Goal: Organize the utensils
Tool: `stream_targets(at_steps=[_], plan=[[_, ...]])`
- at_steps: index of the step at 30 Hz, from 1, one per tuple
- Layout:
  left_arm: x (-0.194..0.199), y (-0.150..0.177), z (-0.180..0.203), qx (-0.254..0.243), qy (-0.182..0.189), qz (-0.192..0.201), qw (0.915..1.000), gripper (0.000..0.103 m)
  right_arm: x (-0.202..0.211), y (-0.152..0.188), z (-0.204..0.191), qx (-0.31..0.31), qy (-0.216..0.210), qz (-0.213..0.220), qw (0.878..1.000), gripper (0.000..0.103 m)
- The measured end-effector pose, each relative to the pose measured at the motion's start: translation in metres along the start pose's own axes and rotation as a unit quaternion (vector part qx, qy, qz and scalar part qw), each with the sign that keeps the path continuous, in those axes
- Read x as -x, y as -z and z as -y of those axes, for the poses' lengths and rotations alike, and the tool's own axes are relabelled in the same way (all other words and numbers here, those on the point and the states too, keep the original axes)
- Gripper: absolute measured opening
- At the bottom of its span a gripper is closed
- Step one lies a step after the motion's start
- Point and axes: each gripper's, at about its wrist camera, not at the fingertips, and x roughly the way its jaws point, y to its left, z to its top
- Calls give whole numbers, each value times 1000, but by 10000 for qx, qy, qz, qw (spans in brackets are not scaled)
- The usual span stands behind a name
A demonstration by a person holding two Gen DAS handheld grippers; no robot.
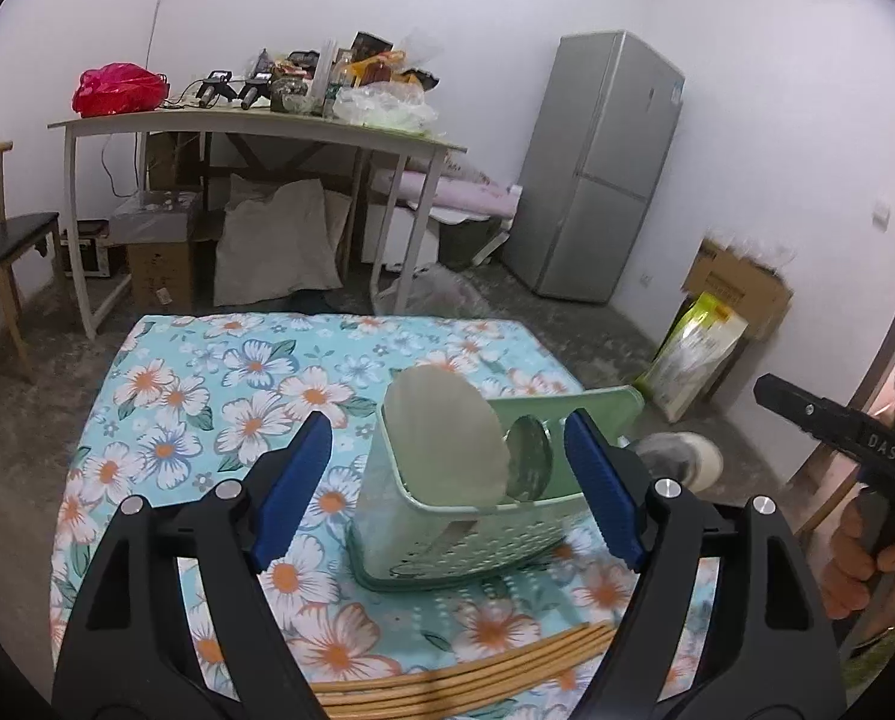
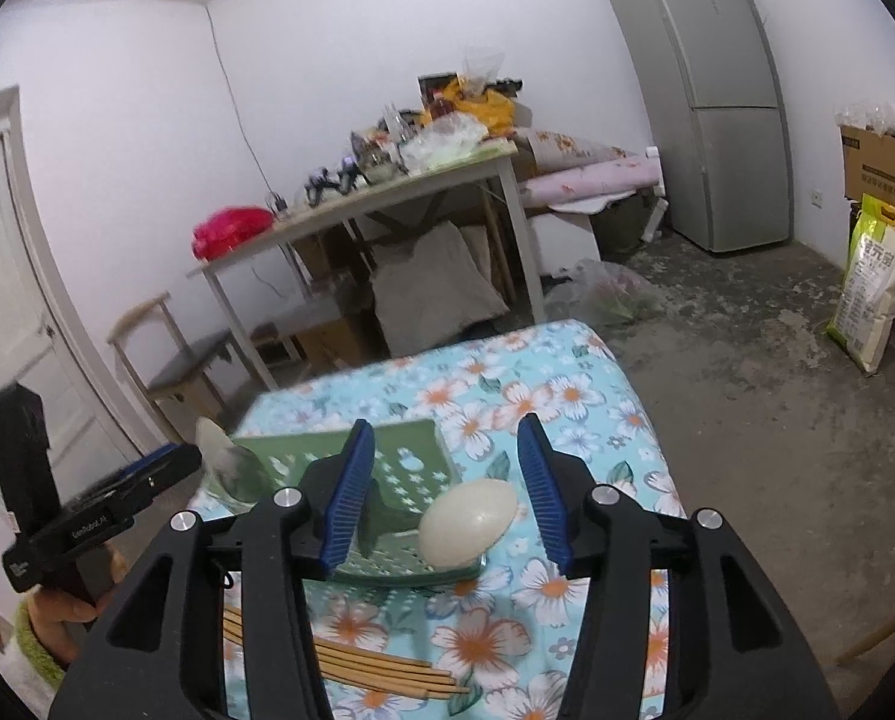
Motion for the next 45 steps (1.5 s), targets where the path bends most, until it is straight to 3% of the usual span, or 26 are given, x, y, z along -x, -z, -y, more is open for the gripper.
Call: stream_targets(at_steps=[6,10,14,17,20,23,26,30,32,35,45], plan=[[36,7,-7,107,355,264,9990,84,42,6,-8,275,-449,618,9967,63],[49,25,-15,248,479,0,9985,87,63,19,-17,477,-781,700,9933,71],[55,54,-23,343,417,-463,9975,89,70,41,-28,710,-1104,303,9909,80],[53,83,-26,311,255,-968,9945,90,59,70,-42,954,-1159,-368,9880,83],[45,114,-30,335,9,-1518,9878,90,33,108,-54,1105,-807,-1157,9838,84],[34,141,-33,412,-209,-2034,9780,90,0,148,-67,1303,-127,-1933,9724,84],[24,159,-38,676,-274,-2385,9684,90,-17,168,-75,1348,96,-2266,9646,84],[26,167,-38,663,-266,-2247,9718,95,-36,187,-70,1256,506,-2593,9563,84],[28,168,-36,651,-267,-2201,9729,95,-46,194,-67,1251,660,-2779,9501,91],[30,168,-39,719,-201,-2135,9741,95,-47,198,-69,1372,808,-2711,9493,97],[35,166,-47,1164,-3,-1933,9742,95,-48,205,-74,1268,791,-2693,9514,97]])
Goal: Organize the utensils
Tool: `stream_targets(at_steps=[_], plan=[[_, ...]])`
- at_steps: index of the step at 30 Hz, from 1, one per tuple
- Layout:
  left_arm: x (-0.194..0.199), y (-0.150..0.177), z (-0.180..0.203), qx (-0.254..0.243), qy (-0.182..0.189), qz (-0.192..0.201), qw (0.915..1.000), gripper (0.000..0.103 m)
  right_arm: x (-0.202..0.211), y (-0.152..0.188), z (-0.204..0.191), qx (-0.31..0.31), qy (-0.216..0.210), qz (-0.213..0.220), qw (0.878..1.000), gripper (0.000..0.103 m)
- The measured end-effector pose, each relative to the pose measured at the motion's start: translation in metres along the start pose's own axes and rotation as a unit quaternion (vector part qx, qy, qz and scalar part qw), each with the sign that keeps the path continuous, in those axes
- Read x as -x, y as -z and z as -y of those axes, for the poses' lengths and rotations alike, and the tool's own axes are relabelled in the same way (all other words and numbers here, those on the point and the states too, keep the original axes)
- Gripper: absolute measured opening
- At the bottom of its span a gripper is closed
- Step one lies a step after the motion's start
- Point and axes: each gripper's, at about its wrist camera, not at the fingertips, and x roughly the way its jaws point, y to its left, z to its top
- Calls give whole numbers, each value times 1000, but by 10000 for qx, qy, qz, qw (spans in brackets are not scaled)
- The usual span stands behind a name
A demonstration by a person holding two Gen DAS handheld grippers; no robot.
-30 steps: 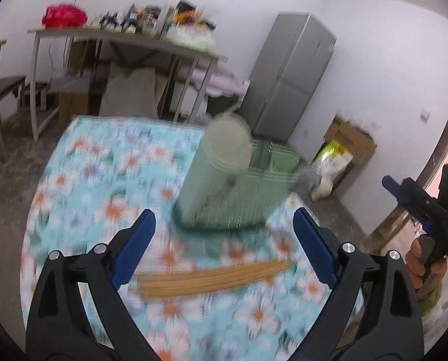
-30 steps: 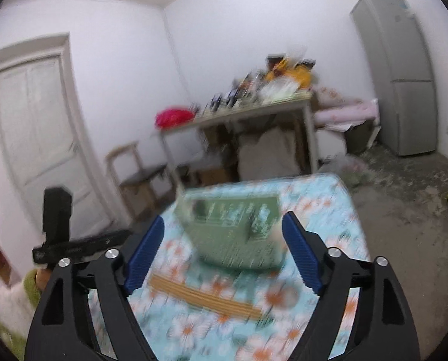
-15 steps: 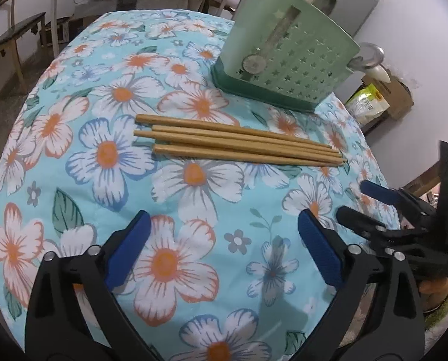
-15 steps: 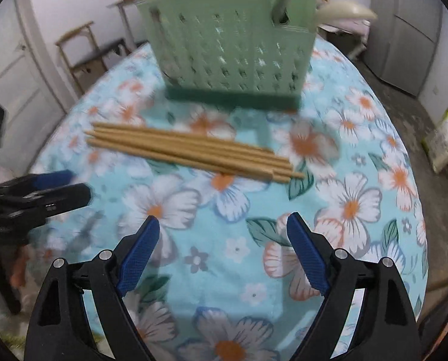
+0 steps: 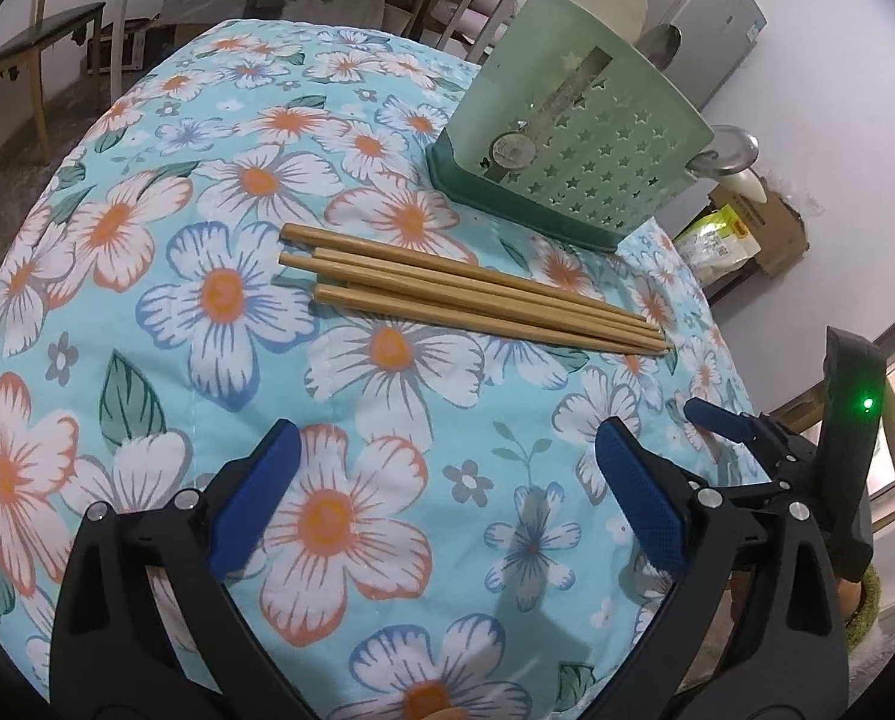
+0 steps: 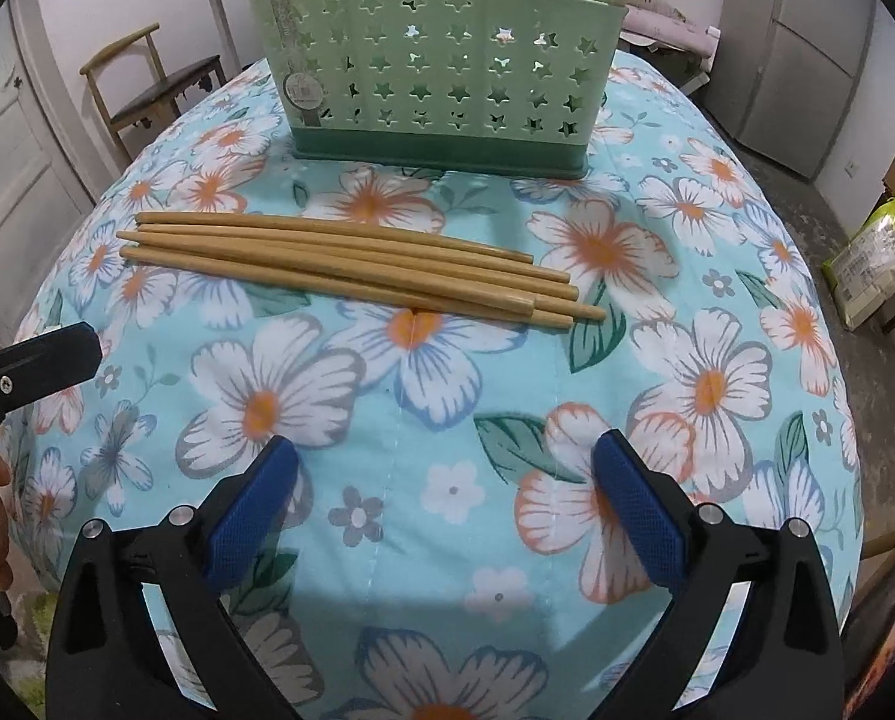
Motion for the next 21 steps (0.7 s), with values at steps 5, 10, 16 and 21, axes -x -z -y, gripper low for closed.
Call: stream_targets(at_steps=[5,10,16,21], plan=[[1,1,-1,75,48,39,10000,95,3,-1,6,-41,-1,42,10000,97],[4,5,-6,336,225,148,9991,95,3,0,7,-109,25,40,9999,97],[9,10,-10,606,345,261,9972,95,3,0,8,-138,39,75,9999,97],[11,13,-11,774,311,314,9960,95,3,0,9,-160,35,90,9998,97]])
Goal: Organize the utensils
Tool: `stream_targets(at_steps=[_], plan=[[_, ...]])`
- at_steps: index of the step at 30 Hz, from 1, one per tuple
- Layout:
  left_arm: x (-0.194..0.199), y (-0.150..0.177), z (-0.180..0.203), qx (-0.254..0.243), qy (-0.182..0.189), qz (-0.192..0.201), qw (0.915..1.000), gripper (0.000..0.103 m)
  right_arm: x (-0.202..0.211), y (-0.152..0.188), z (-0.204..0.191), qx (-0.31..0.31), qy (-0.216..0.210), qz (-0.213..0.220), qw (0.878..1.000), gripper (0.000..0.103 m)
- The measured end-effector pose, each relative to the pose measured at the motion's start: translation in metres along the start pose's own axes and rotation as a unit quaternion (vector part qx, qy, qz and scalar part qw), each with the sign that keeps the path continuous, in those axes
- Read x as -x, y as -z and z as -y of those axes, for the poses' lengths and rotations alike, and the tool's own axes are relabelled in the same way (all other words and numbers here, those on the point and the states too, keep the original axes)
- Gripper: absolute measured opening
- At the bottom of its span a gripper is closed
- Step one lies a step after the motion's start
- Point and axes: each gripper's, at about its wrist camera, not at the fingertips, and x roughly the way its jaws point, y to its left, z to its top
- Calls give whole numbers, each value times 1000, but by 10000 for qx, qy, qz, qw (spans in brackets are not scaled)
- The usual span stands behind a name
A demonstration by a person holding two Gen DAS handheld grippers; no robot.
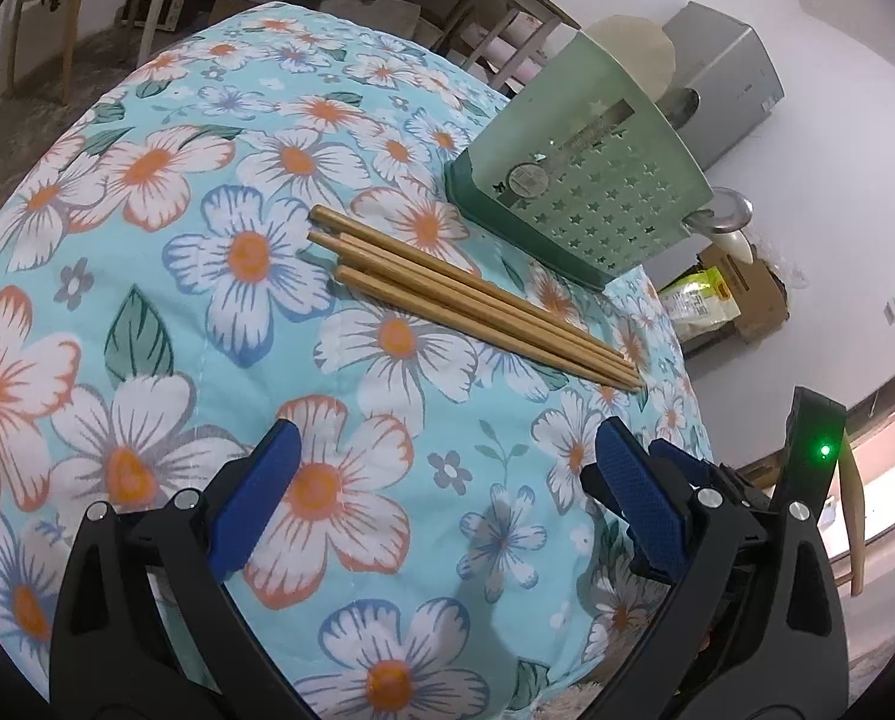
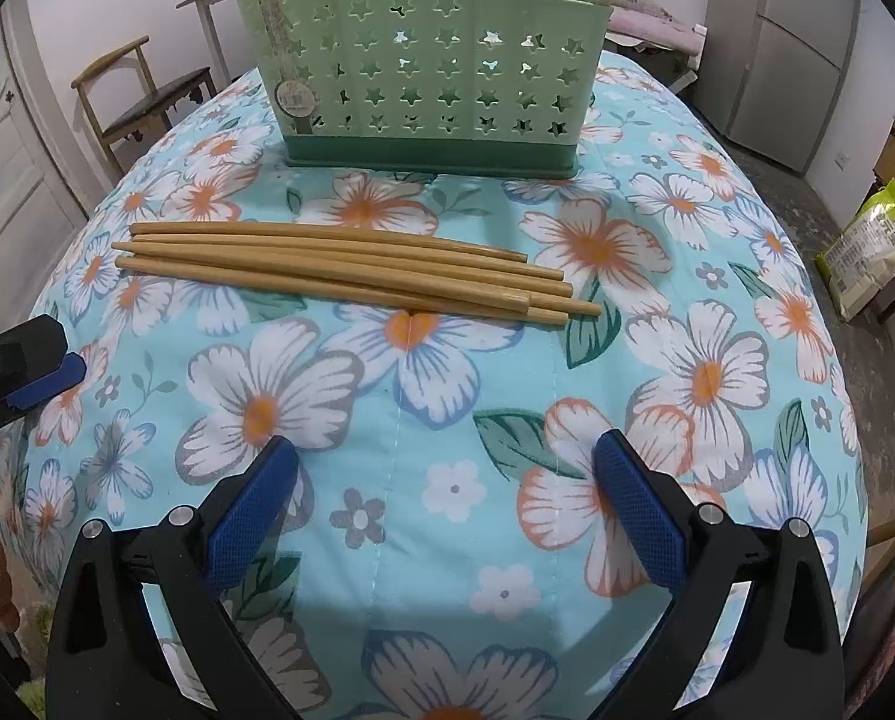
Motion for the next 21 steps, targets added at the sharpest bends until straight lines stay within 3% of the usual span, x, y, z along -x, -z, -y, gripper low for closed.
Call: stream_targets(at_steps=[6,12,21], plan=[[1,1,1,-14,-17,-6,10000,95,1,3,1,-40,10,38,10000,97],[3,1,-8,205,273,69,9994,95,2,4,2,-77,-9,77,9999,97],[2,-2,-10,181,366,-123,9991,95,4,9,3,-98,-51,207,9997,97]])
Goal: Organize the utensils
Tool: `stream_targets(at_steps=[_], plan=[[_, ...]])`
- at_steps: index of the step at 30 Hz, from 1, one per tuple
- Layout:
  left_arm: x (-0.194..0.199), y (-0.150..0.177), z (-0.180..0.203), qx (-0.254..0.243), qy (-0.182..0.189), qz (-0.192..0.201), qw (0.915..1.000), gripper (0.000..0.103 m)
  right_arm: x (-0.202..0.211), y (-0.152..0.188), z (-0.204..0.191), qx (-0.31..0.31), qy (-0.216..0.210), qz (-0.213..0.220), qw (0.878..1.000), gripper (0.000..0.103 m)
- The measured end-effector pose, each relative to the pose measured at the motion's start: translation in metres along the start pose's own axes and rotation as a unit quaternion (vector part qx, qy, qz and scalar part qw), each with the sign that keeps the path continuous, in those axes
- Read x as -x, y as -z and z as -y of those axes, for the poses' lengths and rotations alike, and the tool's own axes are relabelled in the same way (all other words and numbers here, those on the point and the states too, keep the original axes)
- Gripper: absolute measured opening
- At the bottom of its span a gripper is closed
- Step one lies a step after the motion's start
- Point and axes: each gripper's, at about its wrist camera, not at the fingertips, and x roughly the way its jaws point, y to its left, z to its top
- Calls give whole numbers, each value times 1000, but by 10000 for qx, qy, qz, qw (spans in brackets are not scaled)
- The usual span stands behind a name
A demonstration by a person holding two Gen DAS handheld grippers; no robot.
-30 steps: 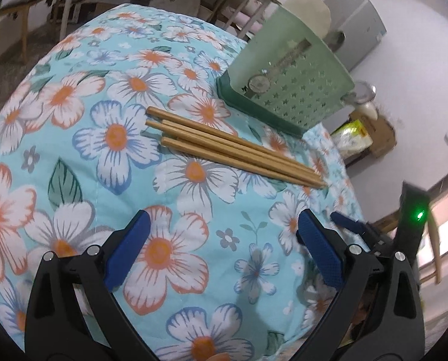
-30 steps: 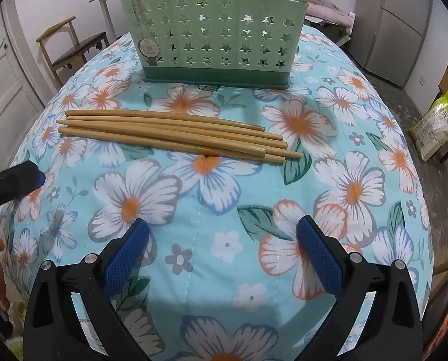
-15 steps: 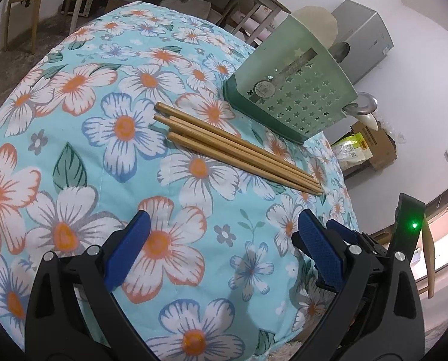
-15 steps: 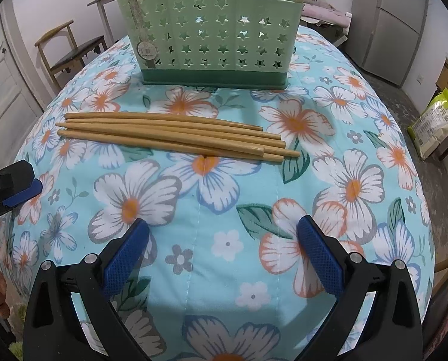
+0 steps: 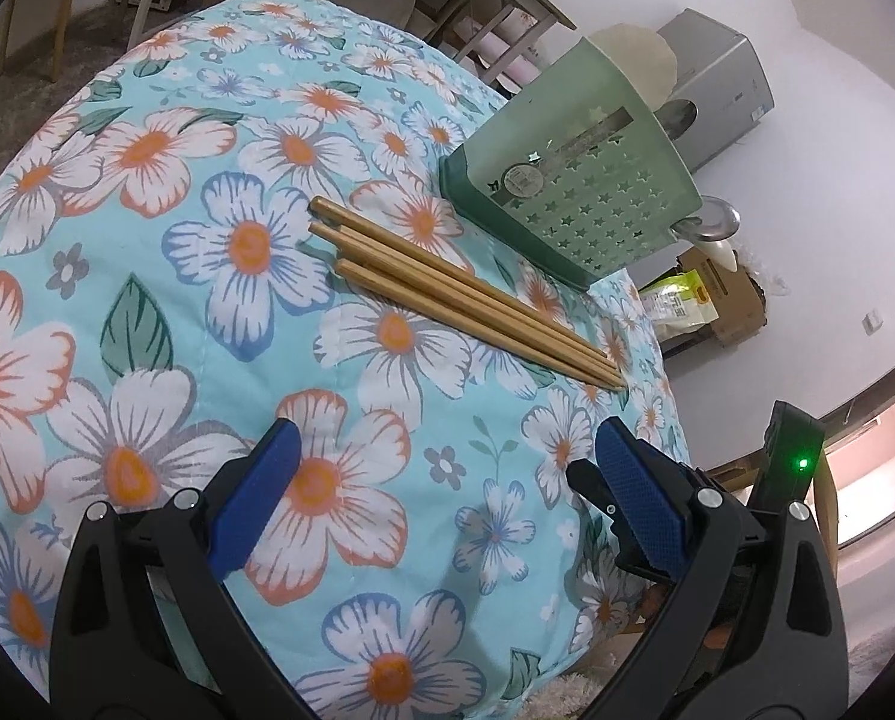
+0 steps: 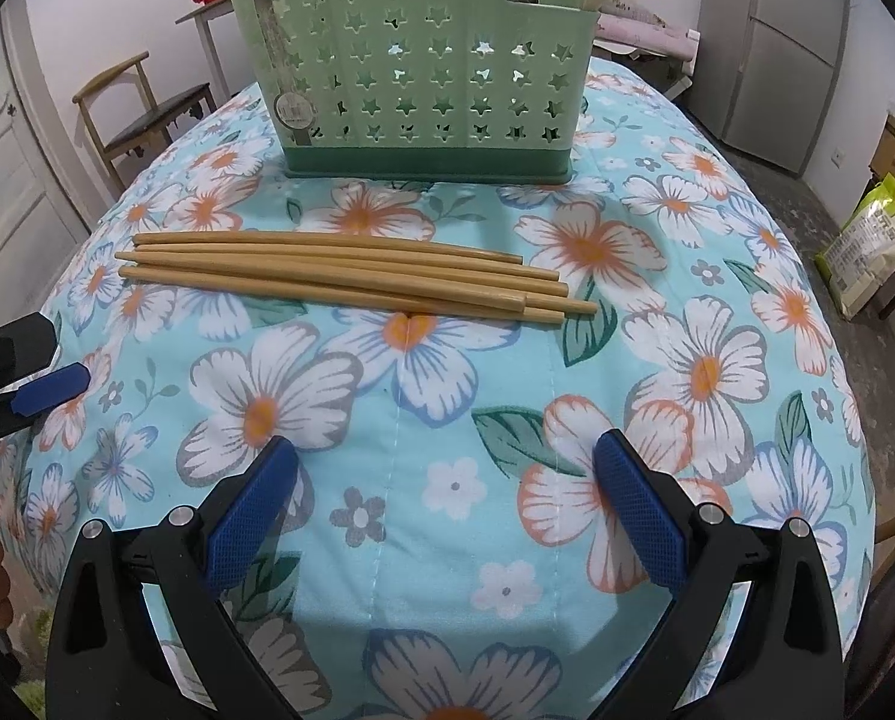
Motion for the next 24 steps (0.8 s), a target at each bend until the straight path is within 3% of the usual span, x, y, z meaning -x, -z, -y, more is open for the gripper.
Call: stream_targets(at_steps=[7,9,11,15,18,20,24], plan=[[1,-3,4,-136,-120,-109,9998,94,5,3,7,-28,-191,66,9998,97],[2,-4,8,-259,-233,-93,9993,87,7,2,11,-1,-277,36,9996,97],[3,-7,12,-410,-327,-58,9986,74,8,2,13,-33,-359,10,9993,97],[6,-17,26,-1026,-561,99,9931,58,15,-2,22,-323,-658,45,9973,94],[3,-26,44,-1660,-733,228,9831,49,21,-4,30,-535,-837,150,9949,83],[-4,-31,60,-2213,-933,327,9702,44,23,-5,33,-644,-911,200,9936,76],[-32,-39,86,-3145,-1334,398,9390,40,23,-6,39,-853,-1102,196,9901,73]])
